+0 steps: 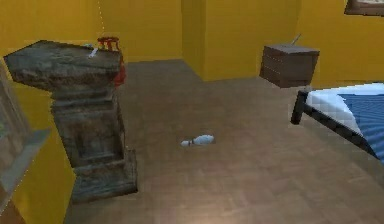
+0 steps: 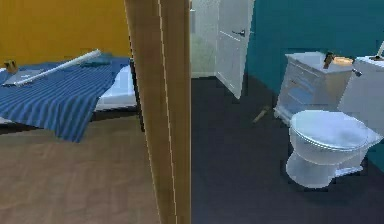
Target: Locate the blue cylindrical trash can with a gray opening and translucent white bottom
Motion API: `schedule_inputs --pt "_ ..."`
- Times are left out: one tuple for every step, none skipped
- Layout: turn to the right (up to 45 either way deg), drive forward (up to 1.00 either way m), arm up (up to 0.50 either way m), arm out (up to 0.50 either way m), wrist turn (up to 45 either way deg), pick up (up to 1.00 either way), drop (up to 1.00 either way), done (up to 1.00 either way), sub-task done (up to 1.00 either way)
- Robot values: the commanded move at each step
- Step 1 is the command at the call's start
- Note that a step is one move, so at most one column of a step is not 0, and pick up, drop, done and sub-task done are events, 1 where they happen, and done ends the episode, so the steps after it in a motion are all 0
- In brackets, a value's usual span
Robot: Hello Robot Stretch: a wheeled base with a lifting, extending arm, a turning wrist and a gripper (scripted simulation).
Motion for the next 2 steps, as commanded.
schedule_inputs --pt "-45.0 0.00 0.00 0.00 0.0 0.00 0.00 0.00 0.00" --pt "-45.0 0.00 0.00 0.00 0.0 0.00 0.00 0.00 0.00"
